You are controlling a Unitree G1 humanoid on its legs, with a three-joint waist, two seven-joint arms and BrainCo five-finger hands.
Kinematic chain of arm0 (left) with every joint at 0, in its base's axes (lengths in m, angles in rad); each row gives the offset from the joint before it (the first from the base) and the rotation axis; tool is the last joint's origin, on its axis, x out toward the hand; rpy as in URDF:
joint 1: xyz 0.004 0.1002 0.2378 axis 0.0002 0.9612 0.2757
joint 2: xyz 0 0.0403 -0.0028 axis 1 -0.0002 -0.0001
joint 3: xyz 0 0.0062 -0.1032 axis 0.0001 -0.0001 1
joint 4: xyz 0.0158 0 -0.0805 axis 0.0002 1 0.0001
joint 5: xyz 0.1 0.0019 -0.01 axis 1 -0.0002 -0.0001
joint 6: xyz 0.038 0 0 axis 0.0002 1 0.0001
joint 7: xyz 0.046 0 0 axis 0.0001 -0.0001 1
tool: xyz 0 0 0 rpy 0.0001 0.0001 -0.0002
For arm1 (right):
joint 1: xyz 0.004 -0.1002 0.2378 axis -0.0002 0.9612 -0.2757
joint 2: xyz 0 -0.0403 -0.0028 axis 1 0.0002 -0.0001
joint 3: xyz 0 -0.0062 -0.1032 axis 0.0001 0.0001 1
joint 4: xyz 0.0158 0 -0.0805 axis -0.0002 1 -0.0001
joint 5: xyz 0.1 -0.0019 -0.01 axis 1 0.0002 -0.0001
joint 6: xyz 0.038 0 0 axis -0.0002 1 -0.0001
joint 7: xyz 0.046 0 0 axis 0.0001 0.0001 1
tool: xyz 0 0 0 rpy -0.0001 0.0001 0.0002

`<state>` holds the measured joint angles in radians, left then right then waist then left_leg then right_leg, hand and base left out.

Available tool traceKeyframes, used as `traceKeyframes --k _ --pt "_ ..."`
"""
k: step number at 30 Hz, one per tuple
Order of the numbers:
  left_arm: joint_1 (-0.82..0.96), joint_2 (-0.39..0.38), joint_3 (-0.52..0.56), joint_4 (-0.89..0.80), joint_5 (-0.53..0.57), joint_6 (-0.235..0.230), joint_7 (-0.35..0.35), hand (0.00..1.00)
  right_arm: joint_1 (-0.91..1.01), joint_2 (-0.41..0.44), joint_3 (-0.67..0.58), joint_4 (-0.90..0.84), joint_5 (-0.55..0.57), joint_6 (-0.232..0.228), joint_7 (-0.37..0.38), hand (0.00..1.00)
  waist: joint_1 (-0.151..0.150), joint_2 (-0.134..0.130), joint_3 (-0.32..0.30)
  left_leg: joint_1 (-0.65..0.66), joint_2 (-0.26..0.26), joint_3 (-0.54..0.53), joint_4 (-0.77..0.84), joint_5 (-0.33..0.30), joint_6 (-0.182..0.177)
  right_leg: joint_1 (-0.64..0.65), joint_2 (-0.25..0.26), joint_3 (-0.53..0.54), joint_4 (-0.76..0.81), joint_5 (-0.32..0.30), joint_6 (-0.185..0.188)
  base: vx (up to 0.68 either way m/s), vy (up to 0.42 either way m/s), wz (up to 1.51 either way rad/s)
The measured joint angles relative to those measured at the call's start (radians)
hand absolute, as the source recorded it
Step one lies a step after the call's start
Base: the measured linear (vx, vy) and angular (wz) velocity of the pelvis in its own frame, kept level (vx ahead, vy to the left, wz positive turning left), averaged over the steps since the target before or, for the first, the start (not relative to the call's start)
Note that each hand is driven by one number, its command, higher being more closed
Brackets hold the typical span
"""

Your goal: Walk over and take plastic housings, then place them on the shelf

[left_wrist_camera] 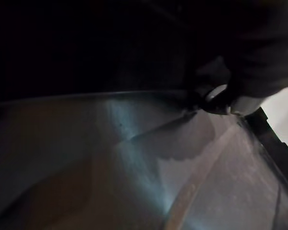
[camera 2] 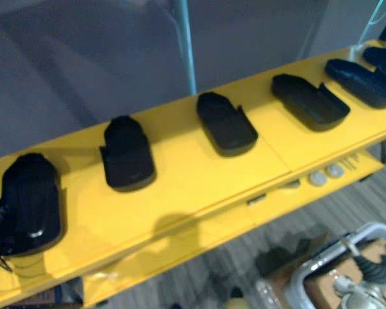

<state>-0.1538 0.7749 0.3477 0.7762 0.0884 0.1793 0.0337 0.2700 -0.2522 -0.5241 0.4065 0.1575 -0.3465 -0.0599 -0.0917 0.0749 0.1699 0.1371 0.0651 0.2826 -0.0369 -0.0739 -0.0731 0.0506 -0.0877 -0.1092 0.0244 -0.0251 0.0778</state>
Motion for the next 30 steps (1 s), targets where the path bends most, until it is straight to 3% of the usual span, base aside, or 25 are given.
traceKeyframes --k 3,6,10,12,17,24,26,30 --pt "-0.005 0.0 -0.008 0.002 0.002 -0.001 -0.002 1.0 0.002 -0.038 0.079 0.044 0.069 0.011 0.147 0.0 -0.001 0.003 0.001 -0.008 0.001 -0.006 0.008 0.0 0.0 0.0 -0.001 -0.005 0.001 0.0 0.0 -0.01 -0.004 0.04" --pt "-0.017 0.002 -0.017 0.006 0.006 -0.003 -0.013 1.0 0.002 -0.065 0.128 0.093 0.087 0.05 0.217 0.0 -0.003 0.006 0.003 -0.018 0.001 -0.023 0.012 0.001 0.0 -0.001 -0.002 -0.022 0.001 0.0 0.0 0.0 -0.01 0.14" --pt "-0.019 0.011 -0.019 0.026 0.007 -0.003 -0.015 1.0 0.0 -0.092 0.165 0.152 0.087 0.096 0.273 0.0 -0.002 0.016 0.006 -0.018 0.002 -0.025 0.013 0.001 -0.001 0.001 -0.001 -0.025 0.0 0.0 0.0 0.01 -0.004 0.03" --pt "-0.021 0.051 -0.05 0.032 0.008 -0.003 -0.017 1.0 0.0 -0.101 0.173 0.188 0.087 0.125 0.309 0.0 -0.002 0.018 0.006 -0.018 0.003 -0.026 0.014 0.002 -0.002 0.002 -0.001 -0.025 0.0 0.0 0.0 0.0 0.0 0.0" --pt "-0.068 0.089 -0.051 0.032 0.009 -0.008 -0.012 1.0 0.005 -0.112 0.209 0.248 0.08 0.158 0.391 0.0 -0.002 0.018 0.006 -0.024 0.002 -0.026 0.015 0.004 -0.004 -0.009 -0.002 -0.024 0.009 0.0 0.0 -0.02 0.001 0.0" --pt "-0.226 0.105 -0.096 0.04 0.01 -0.007 0.01 1.0 -0.003 -0.06 0.314 0.287 0.062 0.159 0.404 0.0 0.009 -0.007 0.037 -0.103 0.003 -0.034 0.03 0.029 -0.006 -0.095 -0.005 -0.025 0.05 0.006 -0.006 -0.07 -0.01 0.03" --pt "-0.308 0.137 -0.101 0.045 0.01 -0.006 0.013 1.0 -0.018 -0.023 0.338 0.288 0.064 0.16 0.366 0.0 0.013 -0.026 0.076 -0.121 0.004 -0.034 0.03 0.041 -0.005 -0.121 -0.005 -0.025 0.065 0.009 -0.01 -0.1 -0.016 0.0" --pt "-0.399 0.17 -0.136 0.052 0.01 -0.003 0.021 1.0 -0.024 0.004 0.342 0.302 0.065 0.168 0.317 0.0 0.02 -0.034 0.103 -0.16 0.001 -0.037 0.028 0.055 0.0 -0.164 -0.009 -0.024 0.077 0.015 -0.012 -0.06 -0.002 0.04"
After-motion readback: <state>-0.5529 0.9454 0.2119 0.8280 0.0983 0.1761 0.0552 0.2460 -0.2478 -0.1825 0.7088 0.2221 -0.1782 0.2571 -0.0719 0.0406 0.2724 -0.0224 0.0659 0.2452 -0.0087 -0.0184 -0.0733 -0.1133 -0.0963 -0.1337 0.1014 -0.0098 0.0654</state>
